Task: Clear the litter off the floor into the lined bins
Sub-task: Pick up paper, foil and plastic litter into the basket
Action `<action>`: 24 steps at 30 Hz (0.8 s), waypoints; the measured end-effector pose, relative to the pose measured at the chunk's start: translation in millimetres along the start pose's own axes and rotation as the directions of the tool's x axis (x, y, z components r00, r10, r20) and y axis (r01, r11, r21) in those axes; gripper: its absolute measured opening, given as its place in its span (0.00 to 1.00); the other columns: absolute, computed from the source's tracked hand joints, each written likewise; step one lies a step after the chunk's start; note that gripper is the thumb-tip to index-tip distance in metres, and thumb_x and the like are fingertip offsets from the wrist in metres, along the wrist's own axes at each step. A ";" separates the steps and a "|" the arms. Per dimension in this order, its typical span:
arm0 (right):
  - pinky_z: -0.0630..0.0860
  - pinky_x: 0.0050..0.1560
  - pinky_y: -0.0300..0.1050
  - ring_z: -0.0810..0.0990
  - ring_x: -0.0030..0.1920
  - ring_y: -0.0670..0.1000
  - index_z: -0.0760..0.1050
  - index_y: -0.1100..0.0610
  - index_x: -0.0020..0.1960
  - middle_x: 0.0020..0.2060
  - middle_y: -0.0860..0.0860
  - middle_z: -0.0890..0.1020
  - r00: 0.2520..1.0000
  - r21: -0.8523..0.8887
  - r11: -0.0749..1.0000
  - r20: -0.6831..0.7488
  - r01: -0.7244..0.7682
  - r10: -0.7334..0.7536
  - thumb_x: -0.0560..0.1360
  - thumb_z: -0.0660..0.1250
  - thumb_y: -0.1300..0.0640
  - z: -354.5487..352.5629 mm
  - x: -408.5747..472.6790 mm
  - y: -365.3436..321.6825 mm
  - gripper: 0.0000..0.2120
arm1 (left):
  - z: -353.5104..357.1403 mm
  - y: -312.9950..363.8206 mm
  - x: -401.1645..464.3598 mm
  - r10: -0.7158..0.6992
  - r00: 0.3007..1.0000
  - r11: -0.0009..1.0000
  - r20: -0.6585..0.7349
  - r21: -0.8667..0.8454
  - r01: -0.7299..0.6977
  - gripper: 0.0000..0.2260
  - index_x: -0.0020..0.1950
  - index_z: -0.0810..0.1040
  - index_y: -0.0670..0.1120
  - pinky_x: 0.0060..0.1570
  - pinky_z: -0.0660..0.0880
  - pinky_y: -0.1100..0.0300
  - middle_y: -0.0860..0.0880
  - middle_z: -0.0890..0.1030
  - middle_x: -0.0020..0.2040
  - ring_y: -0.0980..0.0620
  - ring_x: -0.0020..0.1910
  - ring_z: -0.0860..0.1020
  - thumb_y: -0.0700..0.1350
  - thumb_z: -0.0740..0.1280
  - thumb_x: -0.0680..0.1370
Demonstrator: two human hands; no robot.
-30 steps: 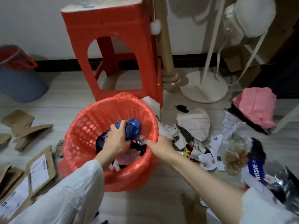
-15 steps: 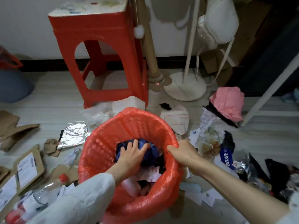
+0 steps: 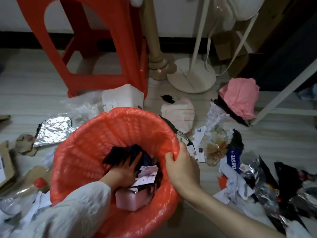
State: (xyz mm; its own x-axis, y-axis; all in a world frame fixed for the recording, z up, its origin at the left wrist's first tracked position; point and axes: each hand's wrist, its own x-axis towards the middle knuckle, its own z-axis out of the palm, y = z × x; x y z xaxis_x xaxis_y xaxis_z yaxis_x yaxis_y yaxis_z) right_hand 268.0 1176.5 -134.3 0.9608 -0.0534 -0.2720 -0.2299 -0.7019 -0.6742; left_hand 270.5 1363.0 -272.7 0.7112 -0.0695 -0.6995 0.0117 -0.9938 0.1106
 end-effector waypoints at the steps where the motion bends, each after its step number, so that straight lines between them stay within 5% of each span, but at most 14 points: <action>1: 0.77 0.45 0.53 0.79 0.40 0.55 0.67 0.52 0.56 0.39 0.52 0.80 1.000 -0.007 1.000 -0.007 0.008 -0.008 0.76 0.55 0.53 1.8 0.5 0.6 0.09 | 0.8 -0.5 1.0 -0.009 1.000 1.000 -0.003 0.006 0.009 0.30 0.75 0.34 0.49 0.74 0.45 0.46 0.43 0.38 0.77 0.40 0.76 0.41 0.58 0.46 0.80; 6: 0.76 0.49 0.54 0.79 0.47 0.58 0.62 0.51 0.66 0.47 0.55 0.81 0.999 -0.006 0.999 0.013 -0.036 0.036 0.78 0.53 0.54 8.6 0.9 -9.9 0.17 | -19.2 -0.3 -6.0 0.004 0.999 0.990 -0.040 0.140 0.001 0.31 0.76 0.36 0.47 0.73 0.49 0.45 0.41 0.40 0.77 0.39 0.76 0.44 0.53 0.52 0.81; 12: 0.71 0.43 0.48 0.78 0.53 0.60 0.56 0.55 0.69 0.56 0.58 0.78 0.994 0.042 0.997 0.087 -0.066 0.062 0.79 0.52 0.57 29.6 18.8 -49.9 0.18 | -67.5 -11.4 -37.2 -0.020 0.997 0.998 -0.076 0.060 0.025 0.32 0.77 0.47 0.48 0.71 0.57 0.46 0.38 0.47 0.76 0.39 0.75 0.52 0.54 0.59 0.79; 15: 0.72 0.58 0.49 0.74 0.62 0.59 0.54 0.55 0.73 0.66 0.56 0.73 0.960 0.232 0.964 0.271 -0.134 0.069 0.80 0.53 0.51 29.4 21.2 -56.8 0.24 | -97.2 -9.1 -69.9 -0.043 0.979 0.999 -0.197 -0.015 0.041 0.28 0.76 0.53 0.47 0.66 0.66 0.46 0.43 0.54 0.76 0.43 0.73 0.60 0.43 0.60 0.78; 18: 0.66 0.66 0.48 0.69 0.68 0.56 0.55 0.55 0.74 0.70 0.54 0.69 0.937 0.236 0.965 0.348 -0.115 0.026 0.79 0.55 0.46 3.0 6.1 -49.6 0.27 | -124.5 6.1 -106.1 0.008 0.918 1.000 -0.398 -0.020 -0.018 0.23 0.74 0.58 0.47 0.61 0.70 0.49 0.45 0.62 0.73 0.43 0.68 0.67 0.40 0.56 0.79; 22: 0.71 0.55 0.49 0.76 0.51 0.54 0.59 0.56 0.72 0.56 0.53 0.76 0.951 0.139 0.990 0.308 -0.027 -0.017 0.80 0.54 0.47 -48.3 -6.2 -26.5 0.24 | -147.3 47.4 -147.4 0.201 0.792 0.979 -0.577 0.085 -0.187 0.19 0.70 0.64 0.47 0.54 0.74 0.48 0.45 0.68 0.67 0.43 0.62 0.72 0.46 0.50 0.80; 24: 0.73 0.51 0.48 0.76 0.47 0.54 0.58 0.56 0.72 0.57 0.54 0.75 0.958 0.084 0.996 0.286 -0.010 -0.015 0.80 0.54 0.49 -73.3 -8.8 -15.4 0.24 | -153.6 74.0 -158.3 0.275 0.757 0.960 -0.593 0.126 -0.250 0.19 0.72 0.62 0.47 0.54 0.74 0.49 0.46 0.68 0.67 0.44 0.63 0.71 0.45 0.52 0.80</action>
State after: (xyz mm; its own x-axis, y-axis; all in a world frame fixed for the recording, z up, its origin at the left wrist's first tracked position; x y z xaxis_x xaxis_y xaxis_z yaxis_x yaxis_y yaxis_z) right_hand 274.5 1135.7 -71.3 0.8797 0.1622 -0.4470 -0.2515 -0.6392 -0.7268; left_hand 266.7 1313.9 -45.3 0.9584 -0.2740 -0.0798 -0.2550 -0.9478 0.1917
